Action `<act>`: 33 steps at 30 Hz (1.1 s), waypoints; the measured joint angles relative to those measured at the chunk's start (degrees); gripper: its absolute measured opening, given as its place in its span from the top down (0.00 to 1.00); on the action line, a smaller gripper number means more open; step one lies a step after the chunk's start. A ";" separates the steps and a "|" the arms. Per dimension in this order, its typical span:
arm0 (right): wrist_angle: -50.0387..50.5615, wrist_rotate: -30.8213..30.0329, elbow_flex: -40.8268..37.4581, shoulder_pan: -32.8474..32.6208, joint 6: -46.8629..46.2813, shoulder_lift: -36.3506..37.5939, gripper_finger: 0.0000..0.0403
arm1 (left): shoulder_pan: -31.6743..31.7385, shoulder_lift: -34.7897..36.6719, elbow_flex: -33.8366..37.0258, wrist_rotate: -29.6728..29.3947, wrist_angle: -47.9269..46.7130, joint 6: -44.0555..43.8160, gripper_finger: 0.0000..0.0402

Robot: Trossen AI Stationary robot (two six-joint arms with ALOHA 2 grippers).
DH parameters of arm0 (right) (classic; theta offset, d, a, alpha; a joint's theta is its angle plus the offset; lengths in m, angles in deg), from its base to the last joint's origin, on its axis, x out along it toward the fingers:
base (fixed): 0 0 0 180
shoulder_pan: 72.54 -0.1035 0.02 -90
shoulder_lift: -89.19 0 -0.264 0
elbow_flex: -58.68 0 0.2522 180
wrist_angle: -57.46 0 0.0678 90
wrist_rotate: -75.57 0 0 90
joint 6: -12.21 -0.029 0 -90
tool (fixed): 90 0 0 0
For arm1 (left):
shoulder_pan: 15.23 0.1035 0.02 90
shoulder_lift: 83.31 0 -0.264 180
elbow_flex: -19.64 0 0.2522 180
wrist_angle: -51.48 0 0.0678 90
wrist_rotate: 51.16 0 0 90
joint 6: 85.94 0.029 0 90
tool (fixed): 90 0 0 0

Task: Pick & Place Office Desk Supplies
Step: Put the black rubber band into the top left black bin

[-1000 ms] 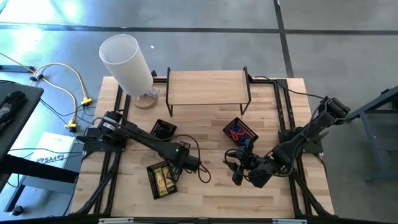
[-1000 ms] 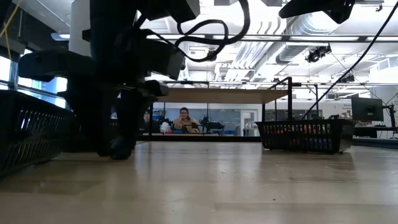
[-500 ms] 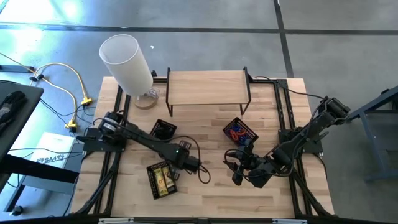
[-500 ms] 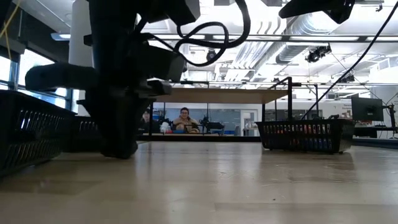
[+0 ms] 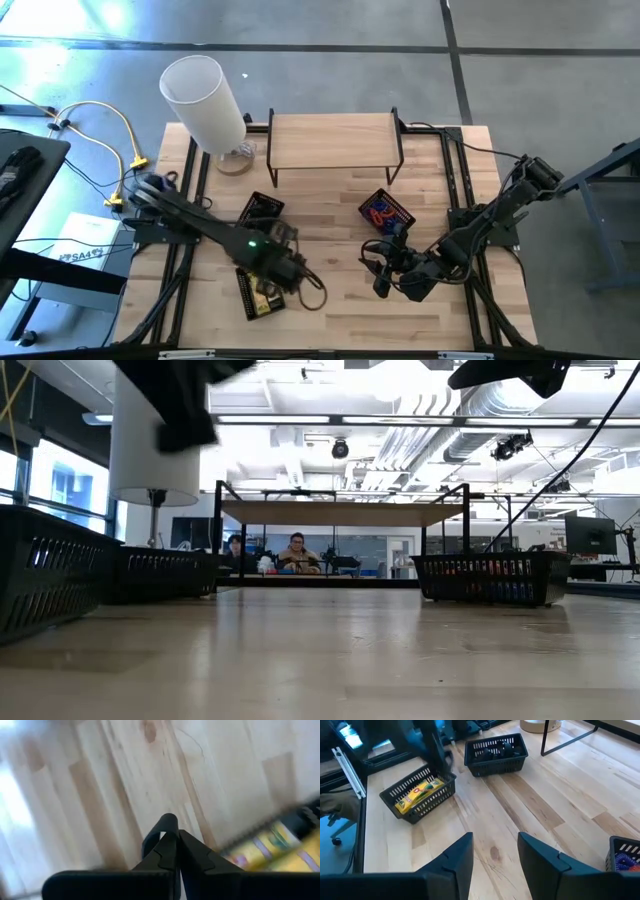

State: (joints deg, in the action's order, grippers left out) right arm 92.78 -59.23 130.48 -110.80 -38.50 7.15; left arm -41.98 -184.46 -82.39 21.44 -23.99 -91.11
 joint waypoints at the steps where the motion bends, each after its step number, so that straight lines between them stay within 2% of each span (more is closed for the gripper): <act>1: 0.00 -0.01 0.00 0.00 -0.03 0.00 0.65 | -0.29 1.45 -0.27 0.13 -1.85 -1.12 0.99; 5: -0.02 -0.04 0.00 0.00 -0.08 0.00 0.65 | 0.12 7.53 -0.19 3.86 -9.21 -4.73 1.00; 9: -0.37 -0.04 0.00 0.00 -0.03 0.00 0.65 | 2.24 14.14 1.54 9.61 -10.18 -2.95 1.00; 12: -0.42 -0.06 0.00 0.00 -0.03 0.00 0.65 | 5.54 18.81 4.15 8.56 -9.88 -4.14 1.00; 16: -0.44 -0.05 -0.02 0.00 -0.03 0.00 0.65 | 11.23 24.62 11.66 7.70 -7.67 -6.51 1.00; 20: -0.44 -0.05 -0.02 0.00 -0.03 0.00 0.65 | 16.39 29.12 21.48 12.46 -2.05 -6.12 1.00; 22: -0.44 -0.05 -0.02 0.00 -0.02 0.00 0.65 | 18.47 30.86 25.71 14.37 1.81 -5.64 1.00; 26: -0.42 -0.07 -0.02 0.00 1.04 0.00 0.65 | 21.44 32.38 31.47 14.05 5.89 -6.72 1.00; 33: -0.42 -0.07 -0.02 0.00 1.28 0.00 0.65 | 24.80 31.02 37.17 13.91 9.07 -8.51 1.00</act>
State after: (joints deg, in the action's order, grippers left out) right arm 92.36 -59.29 130.46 -110.80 -37.22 7.15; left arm -17.19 -153.44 -45.22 35.35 -14.92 -99.62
